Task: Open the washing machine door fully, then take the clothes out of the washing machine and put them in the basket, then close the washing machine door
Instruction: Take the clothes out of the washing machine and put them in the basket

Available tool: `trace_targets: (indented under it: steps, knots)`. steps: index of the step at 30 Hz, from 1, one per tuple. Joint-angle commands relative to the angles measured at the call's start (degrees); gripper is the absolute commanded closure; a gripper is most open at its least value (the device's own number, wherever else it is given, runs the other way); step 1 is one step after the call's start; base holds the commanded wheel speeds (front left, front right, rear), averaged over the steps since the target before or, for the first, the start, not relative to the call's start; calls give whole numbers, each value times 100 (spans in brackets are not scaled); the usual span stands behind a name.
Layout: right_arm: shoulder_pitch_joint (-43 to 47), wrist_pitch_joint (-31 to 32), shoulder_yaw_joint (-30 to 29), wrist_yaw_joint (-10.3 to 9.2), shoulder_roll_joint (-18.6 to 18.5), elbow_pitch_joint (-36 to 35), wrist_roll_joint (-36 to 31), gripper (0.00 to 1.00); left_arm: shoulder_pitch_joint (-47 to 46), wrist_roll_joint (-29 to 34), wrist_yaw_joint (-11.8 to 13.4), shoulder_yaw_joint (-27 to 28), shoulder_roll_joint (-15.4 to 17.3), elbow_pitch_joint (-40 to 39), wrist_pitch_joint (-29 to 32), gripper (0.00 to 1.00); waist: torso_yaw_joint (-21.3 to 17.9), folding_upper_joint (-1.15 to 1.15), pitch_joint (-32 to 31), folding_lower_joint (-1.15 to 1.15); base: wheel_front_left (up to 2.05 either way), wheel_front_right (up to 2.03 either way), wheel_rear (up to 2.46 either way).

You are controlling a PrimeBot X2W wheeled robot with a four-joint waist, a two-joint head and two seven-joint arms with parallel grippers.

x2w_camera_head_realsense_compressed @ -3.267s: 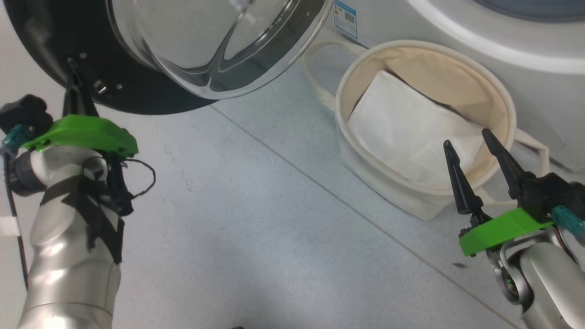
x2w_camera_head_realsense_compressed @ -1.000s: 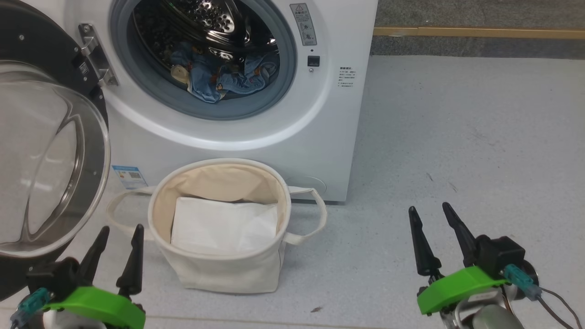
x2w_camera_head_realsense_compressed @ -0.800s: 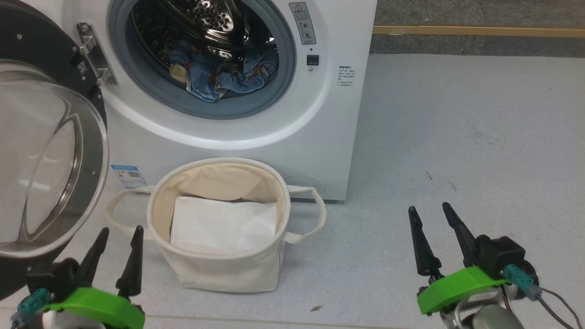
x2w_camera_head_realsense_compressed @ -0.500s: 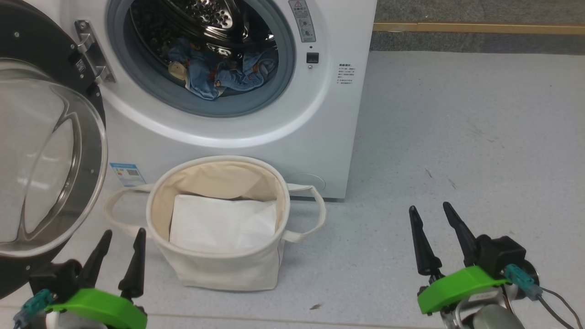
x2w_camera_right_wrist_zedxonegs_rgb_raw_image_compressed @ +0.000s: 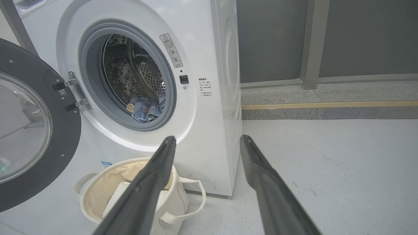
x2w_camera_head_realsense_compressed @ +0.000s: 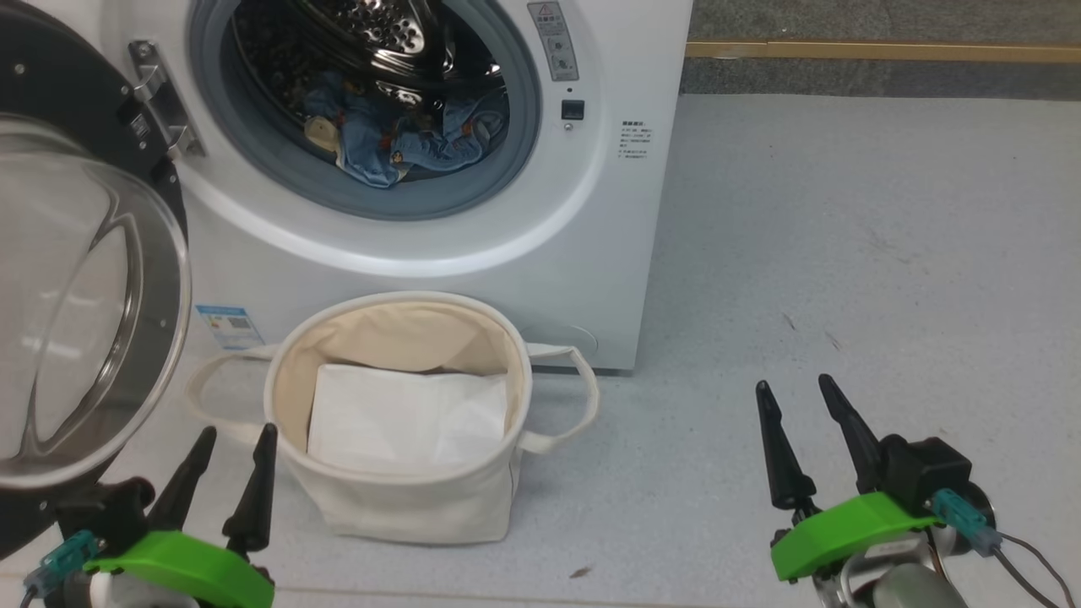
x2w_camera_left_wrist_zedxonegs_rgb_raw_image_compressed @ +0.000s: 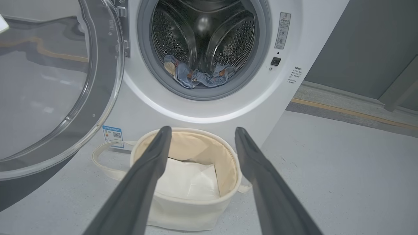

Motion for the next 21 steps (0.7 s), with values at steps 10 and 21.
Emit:
trace_targets:
  steps: [10, 21]
  knots:
    - [-112, -71, 88, 42, 14, -188, 38, 0, -463, -64, -25, 75, 170, -109, 16, 0, 35, 0, 44, 0, 200, -201, 1]
    - [-146, -71, 120, 42, 2, -199, 26, 0, -551, 259, 139, -226, 94, -67, -249, 0, 23, 0, 113, 0, 178, -177, 0]
